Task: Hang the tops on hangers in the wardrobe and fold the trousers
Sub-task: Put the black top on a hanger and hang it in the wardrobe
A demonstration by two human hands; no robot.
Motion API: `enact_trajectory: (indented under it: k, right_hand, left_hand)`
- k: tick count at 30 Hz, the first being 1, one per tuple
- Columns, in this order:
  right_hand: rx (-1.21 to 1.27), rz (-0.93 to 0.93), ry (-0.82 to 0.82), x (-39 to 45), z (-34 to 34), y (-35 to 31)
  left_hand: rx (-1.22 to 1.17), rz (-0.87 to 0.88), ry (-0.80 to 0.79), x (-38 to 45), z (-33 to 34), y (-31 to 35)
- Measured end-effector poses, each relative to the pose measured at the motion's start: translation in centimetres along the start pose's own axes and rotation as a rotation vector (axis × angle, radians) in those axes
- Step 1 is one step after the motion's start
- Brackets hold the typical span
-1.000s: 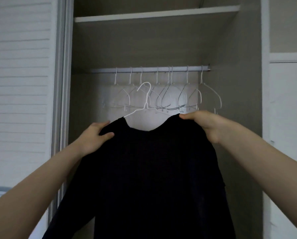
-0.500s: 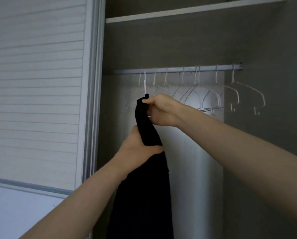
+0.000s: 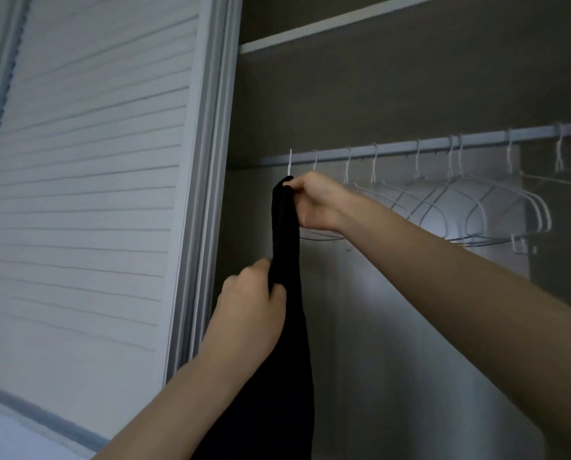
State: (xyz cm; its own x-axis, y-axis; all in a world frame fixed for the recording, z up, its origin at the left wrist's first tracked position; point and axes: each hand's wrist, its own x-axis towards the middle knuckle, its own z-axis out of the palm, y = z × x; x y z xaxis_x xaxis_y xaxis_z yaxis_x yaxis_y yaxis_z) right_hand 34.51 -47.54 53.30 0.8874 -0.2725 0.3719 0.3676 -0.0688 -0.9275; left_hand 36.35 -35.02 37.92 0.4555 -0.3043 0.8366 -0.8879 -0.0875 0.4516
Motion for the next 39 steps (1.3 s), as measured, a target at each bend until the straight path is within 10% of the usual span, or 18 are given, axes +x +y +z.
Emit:
enact_trajectory:
  k: [11,20,39]
  right_hand:
    - [-0.008,-0.177,0.161,12.0,-3.0,-2.6]
    - [-0.276,-0.133,0.258,16.9,-3.7,2.2]
    - [-0.628,-0.447,0.22,1.7,-1.1,10.4]
  left_hand:
    - [0.12,-0.024,0.131,9.9,6.5,-3.9]
    - [0.185,-0.209,-0.067,9.9,7.7,-7.3]
    - [0.296,-0.214,0.007,-2.7,4.7,-7.3]
